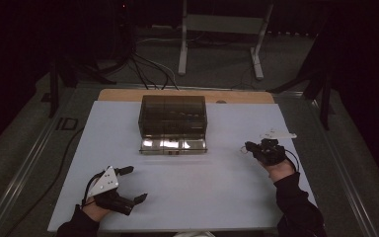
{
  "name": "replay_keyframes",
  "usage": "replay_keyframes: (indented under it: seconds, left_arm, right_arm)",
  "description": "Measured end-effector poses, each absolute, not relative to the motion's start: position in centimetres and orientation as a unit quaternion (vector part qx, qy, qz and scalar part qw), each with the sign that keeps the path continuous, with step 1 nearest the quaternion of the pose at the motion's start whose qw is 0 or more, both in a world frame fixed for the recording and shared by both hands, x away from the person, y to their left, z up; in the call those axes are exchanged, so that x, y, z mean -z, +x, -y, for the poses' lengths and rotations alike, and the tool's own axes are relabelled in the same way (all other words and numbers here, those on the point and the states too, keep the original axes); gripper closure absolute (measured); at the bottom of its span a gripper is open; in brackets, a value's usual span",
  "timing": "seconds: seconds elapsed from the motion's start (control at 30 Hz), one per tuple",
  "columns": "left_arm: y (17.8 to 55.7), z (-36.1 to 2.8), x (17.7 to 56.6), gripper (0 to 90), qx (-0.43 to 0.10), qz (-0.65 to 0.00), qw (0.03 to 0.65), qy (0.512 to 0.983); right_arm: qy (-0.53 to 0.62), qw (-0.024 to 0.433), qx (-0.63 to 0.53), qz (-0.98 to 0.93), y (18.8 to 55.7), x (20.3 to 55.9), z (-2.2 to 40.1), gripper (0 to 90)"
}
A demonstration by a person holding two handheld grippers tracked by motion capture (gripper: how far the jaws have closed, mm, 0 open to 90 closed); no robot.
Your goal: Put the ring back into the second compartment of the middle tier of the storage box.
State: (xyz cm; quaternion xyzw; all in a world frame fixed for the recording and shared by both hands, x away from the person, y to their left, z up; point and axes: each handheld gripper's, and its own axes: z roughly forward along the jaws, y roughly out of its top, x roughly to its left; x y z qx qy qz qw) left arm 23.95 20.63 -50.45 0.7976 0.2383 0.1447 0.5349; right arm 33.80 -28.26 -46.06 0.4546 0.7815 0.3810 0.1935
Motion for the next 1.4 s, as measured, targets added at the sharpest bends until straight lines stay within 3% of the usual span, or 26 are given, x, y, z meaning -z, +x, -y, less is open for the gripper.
replay_keyframes:
  seconds: [1.4]
  left_arm:
    - [24.0,-20.6,50.5,0.8,-0.144,-0.236,0.535,0.798]
  right_arm:
    - [0.408,0.170,-0.414,-0.795,34.4,44.4,23.4,86.7]
